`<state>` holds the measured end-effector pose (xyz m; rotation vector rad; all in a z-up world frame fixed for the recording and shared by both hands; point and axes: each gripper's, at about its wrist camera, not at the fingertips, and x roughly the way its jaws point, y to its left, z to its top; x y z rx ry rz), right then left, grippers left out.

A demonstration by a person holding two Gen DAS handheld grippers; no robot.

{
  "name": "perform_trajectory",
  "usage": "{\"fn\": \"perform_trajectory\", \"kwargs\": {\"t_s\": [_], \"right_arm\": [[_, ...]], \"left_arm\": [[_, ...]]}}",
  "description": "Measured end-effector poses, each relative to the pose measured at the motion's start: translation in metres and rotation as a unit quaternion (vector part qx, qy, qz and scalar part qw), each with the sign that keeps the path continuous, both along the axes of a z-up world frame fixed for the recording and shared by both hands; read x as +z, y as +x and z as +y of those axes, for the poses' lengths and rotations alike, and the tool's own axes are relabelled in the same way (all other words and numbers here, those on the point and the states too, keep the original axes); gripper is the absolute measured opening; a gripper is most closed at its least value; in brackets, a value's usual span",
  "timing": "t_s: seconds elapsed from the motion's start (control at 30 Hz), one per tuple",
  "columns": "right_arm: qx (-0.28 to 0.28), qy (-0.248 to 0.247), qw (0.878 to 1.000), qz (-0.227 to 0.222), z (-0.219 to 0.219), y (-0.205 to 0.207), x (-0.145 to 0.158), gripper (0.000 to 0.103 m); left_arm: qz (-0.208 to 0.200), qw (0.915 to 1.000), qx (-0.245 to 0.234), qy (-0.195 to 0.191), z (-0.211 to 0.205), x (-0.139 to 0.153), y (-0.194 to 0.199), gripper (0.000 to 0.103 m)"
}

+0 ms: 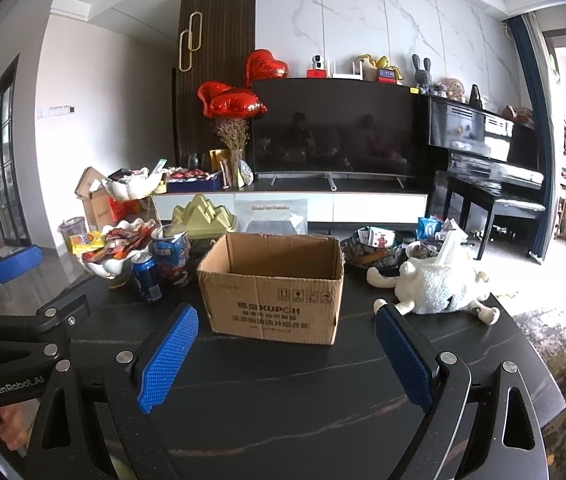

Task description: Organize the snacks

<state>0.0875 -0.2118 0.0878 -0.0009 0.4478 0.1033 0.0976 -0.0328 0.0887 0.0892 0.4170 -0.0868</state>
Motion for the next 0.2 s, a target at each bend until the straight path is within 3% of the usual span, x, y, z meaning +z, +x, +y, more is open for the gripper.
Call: {"fn": "perform_trajectory", "kwargs": {"t_s": [0.2], "right_arm": [[0.001,-0.002,1.0,0.003,0.0035,0.0025,-0.002,0.091]], "left_arm": [[0.0,1.0,0.002,-0.001,0.0015,-0.0021,0.0018,0.103]]}}
